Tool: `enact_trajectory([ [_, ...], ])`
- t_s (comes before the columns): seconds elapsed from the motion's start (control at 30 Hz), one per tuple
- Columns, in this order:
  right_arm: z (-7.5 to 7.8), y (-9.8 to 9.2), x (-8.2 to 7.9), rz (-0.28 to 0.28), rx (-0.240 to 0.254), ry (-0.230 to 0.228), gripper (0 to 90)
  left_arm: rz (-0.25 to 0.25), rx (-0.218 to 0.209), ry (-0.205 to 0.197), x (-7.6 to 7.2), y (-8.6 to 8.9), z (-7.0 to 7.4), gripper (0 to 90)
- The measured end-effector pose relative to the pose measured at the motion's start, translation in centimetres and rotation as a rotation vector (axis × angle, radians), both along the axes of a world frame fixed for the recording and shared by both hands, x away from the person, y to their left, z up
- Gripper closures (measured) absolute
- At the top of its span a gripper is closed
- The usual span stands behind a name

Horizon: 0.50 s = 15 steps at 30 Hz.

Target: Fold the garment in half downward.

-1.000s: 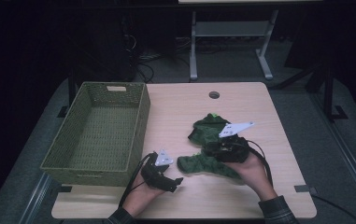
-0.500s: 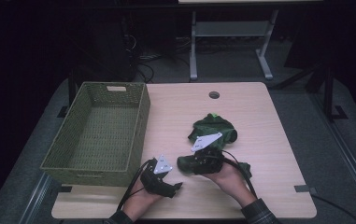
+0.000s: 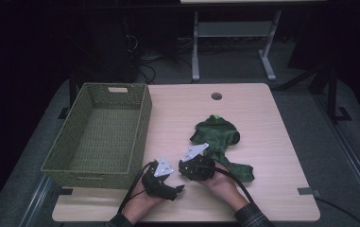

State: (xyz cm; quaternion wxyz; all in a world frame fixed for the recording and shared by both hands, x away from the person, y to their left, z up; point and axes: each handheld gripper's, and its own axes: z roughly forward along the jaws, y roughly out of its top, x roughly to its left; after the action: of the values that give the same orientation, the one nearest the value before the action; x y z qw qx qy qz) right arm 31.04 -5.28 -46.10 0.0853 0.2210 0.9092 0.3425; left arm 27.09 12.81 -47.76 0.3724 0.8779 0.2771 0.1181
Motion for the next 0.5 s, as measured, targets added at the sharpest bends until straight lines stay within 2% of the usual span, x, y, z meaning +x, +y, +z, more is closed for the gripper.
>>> enact_trajectory([
  [0.17,-0.3,0.6,-0.4,0.016,-0.013,-0.021,86.4,-0.01,0.009,-0.003,0.1,0.0,0.0,12.5],
  [0.2,-0.2,0.6,-0.4,0.013,-0.015,-0.011,87.0,-0.008,0.007,-0.001,0.1,0.0,0.0,12.5],
  [0.23,-0.3,0.4,-0.2,0.012,0.006,0.006,87.6,-0.008,0.007,-0.002,0.1,0.0,0.0,12.5],
  [0.33,-0.1,0.1,-0.3,0.017,0.013,0.017,87.8,-0.006,0.005,0.001,0.0,0.0,0.0,12.5],
  [0.37,0.3,-0.1,-0.5,0.026,0.042,0.028,87.8,-0.001,-0.002,0.003,0.0,-0.1,0.0,12.5],
  [0.43,0.6,-0.2,-0.6,0.034,0.046,0.018,87.8,-0.003,0.0,0.002,0.0,-0.1,0.0,12.5],
  [0.5,1.2,-0.6,-0.8,0.033,0.079,0.017,87.8,-0.004,-0.002,0.003,0.1,-0.1,0.0,12.5],
])
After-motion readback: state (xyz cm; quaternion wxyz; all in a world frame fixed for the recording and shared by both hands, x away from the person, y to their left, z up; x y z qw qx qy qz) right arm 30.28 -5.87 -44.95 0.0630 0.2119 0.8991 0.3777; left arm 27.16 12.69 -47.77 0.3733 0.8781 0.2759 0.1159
